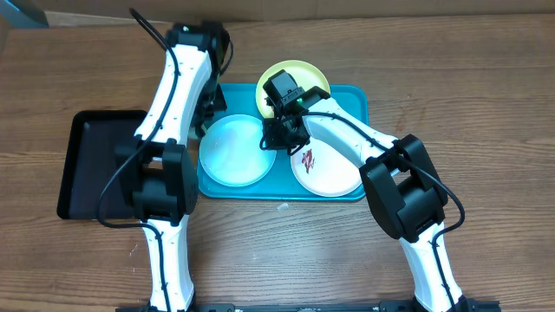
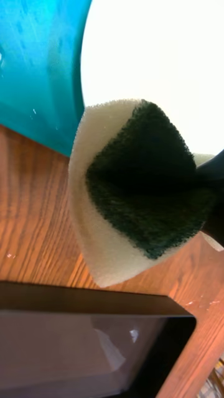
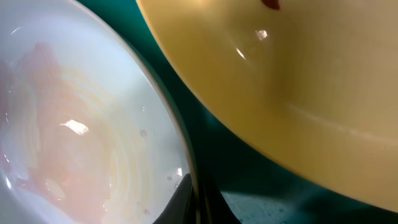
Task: Clean dirty plates on tray and stack at the side
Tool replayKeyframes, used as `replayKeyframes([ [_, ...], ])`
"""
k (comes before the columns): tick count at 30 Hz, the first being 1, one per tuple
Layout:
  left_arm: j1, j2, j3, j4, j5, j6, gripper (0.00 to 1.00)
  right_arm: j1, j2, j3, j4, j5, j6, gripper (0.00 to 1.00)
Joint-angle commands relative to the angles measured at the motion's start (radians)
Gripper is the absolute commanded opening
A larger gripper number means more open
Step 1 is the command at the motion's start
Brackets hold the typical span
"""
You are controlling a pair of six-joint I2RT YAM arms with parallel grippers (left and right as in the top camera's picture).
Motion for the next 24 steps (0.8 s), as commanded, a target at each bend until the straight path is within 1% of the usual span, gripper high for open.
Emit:
replayKeyframes([
  [1,0.018,-0.003,0.119,-0.039,0.04,-0.033,0.04,-0.007,-0.017,0.016,-0.029,0.001,-0.003,0.04],
  [6,0.072,-0.004,0.272,-0.101,0.111,-0.025,0.04,-0.006,-0.09,0.104,-0.097,0.005,-0.047,0.04],
  [7,0.091,-0.008,0.297,-0.101,0.143,0.0,0.04,-0.005,-0.108,0.126,-0.111,0.018,-0.053,0.04],
  [9,0.129,-0.016,0.324,-0.101,0.161,0.003,0.04,0.0,-0.136,0.167,-0.142,0.069,-0.075,0.04],
  [12,0.197,-0.026,0.331,-0.101,0.188,0.017,0.04,0.012,-0.163,0.238,-0.205,0.204,-0.106,0.04],
  [15,0.257,-0.026,0.317,-0.101,0.232,0.063,0.04,0.023,-0.168,0.312,-0.279,0.367,-0.109,0.04],
  [18,0.309,-0.026,0.293,-0.101,0.228,0.066,0.04,0.037,-0.168,0.367,-0.341,0.517,-0.112,0.04],
  [24,0.382,-0.026,0.253,-0.101,0.232,0.065,0.04,0.078,-0.168,0.405,-0.396,0.703,-0.19,0.04],
])
